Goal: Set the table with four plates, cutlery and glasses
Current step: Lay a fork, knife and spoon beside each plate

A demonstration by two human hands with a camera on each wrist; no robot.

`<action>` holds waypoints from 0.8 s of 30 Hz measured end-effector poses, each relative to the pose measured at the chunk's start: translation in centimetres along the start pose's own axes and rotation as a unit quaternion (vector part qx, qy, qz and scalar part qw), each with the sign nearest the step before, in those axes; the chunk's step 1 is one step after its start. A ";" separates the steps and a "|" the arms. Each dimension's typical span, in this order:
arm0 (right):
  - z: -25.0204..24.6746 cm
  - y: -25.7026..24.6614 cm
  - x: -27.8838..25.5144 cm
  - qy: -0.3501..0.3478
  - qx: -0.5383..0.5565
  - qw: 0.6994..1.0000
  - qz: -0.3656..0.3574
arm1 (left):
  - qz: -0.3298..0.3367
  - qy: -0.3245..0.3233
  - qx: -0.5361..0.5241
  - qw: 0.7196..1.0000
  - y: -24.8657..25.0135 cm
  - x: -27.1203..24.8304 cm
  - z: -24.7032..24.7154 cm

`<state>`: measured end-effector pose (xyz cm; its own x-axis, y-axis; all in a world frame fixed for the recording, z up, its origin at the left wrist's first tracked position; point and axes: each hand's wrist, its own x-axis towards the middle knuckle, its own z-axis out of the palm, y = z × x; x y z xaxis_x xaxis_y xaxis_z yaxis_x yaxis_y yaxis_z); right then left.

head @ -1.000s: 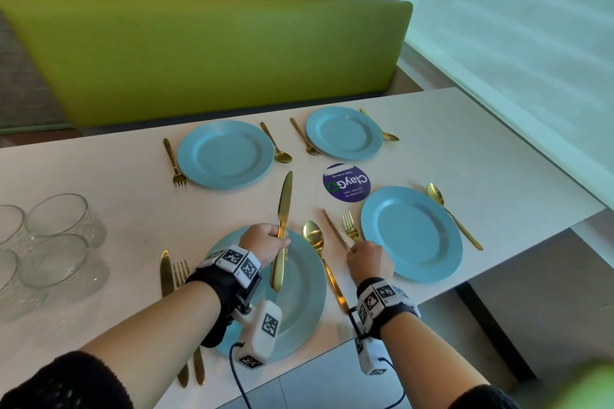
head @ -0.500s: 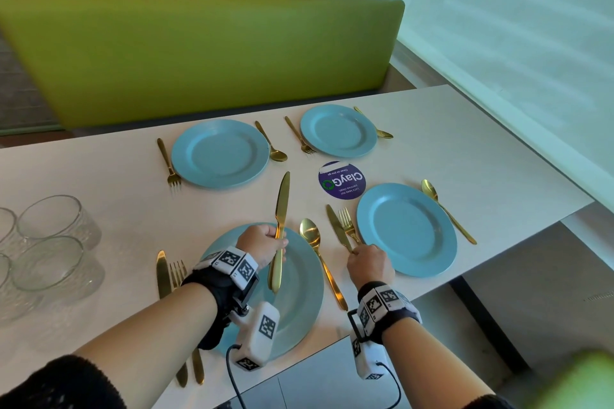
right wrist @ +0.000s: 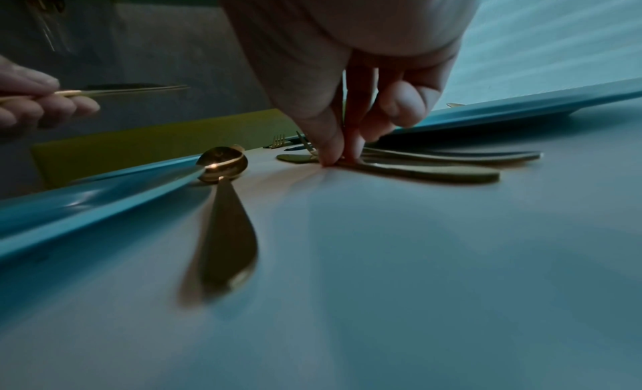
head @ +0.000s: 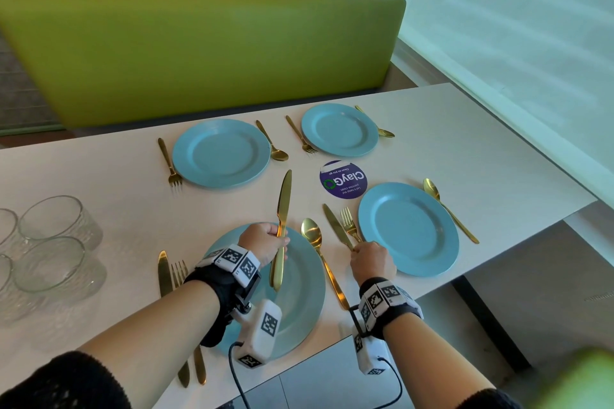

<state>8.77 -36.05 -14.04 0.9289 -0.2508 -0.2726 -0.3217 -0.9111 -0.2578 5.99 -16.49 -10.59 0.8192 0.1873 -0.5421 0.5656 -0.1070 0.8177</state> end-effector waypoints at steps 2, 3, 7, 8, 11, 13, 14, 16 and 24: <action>0.0 0.1 0.1 -0.001 -0.004 1.000 -0.001 | -0.001 -0.003 0.001 1.000 0.0 0.0 0.1; 0.0 0.1 0.1 -0.001 -0.005 1.000 0.000 | -0.001 -0.005 0.000 1.000 -0.1 0.0 0.2; -0.1 0.1 0.1 -0.003 -0.005 1.000 0.002 | 0.001 -0.011 -0.005 1.000 -0.1 0.0 0.2; -0.1 0.1 0.1 -0.003 -0.006 1.000 0.001 | 0.001 -0.012 -0.006 1.000 -0.1 0.1 0.2; -0.1 0.0 0.0 0.001 0.000 1.000 0.002 | 0.001 -0.009 -0.002 1.000 -0.1 0.2 0.2; -0.4 -0.4 -0.3 0.007 0.006 1.000 0.002 | 0.001 -0.008 -0.003 1.000 -0.2 0.4 0.2; -0.6 -0.8 -0.5 0.011 0.009 1.000 -0.008 | 0.001 -0.007 -0.004 1.000 -0.2 0.5 0.1; -1.0 -1.9 -1.3 0.018 0.019 0.999 -0.040 | 0.003 -0.003 -0.004 1.000 -0.3 0.5 0.1; -1.0 -9.5 -5.7 -0.015 0.117 0.967 -0.228 | -0.012 -0.015 -0.028 0.999 0.2 0.8 -1.6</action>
<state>6.69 -26.25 -9.08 0.9793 0.1715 -0.1073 0.0833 -0.8251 -0.5588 6.60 -14.79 -10.52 0.8087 0.1605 -0.5660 0.5791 -0.0482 0.8138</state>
